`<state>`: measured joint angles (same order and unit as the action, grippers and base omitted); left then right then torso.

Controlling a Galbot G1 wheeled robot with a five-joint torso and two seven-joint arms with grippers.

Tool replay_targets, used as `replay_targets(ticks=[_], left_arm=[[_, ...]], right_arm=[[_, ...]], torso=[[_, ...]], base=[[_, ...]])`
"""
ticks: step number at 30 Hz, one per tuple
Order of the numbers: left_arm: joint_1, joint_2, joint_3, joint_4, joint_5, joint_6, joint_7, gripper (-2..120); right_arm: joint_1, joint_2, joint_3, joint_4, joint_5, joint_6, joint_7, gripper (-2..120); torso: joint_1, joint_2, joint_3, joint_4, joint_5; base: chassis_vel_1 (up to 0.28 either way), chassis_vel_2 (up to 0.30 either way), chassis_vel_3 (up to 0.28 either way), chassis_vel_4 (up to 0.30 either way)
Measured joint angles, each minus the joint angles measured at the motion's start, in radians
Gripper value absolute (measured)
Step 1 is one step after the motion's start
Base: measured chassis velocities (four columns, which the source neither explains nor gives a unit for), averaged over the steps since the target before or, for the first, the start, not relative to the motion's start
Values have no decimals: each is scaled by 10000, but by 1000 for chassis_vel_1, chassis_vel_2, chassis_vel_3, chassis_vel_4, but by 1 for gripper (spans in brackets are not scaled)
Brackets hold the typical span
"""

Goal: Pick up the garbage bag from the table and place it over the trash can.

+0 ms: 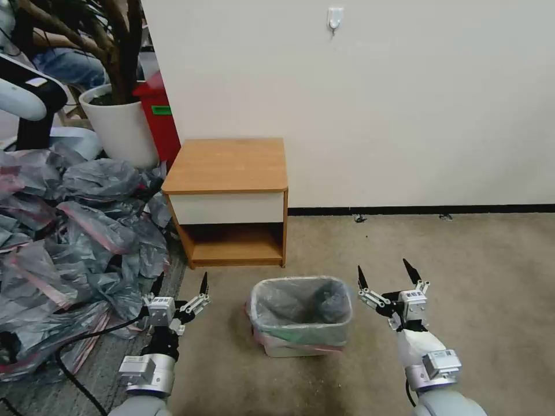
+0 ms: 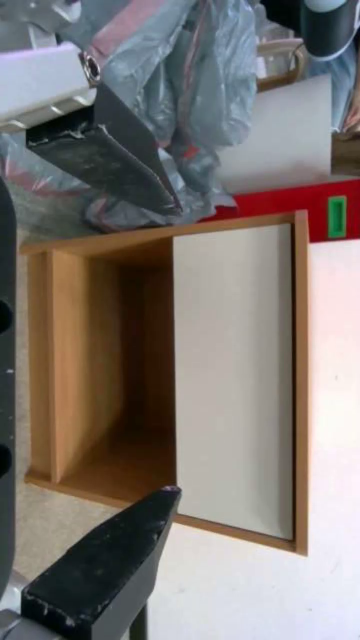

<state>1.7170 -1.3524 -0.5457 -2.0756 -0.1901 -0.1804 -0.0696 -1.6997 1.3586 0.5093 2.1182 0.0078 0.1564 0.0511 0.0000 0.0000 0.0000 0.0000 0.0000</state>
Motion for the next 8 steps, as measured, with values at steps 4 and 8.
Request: replay_targets(ticks=[4,8], left_arm=[[-3,2,2,0,-4,6,-3,100],[-5,4,2,0,-9,10,-7,100]], right_arm=[[0,-2,0,2,3,1,4,100],[0,-4,0,4,5,3,7,100]], torso=[[0,0,0,0,0],[0,0,0,0,0]], base=[[0,0,0,0],[0,0,0,0]])
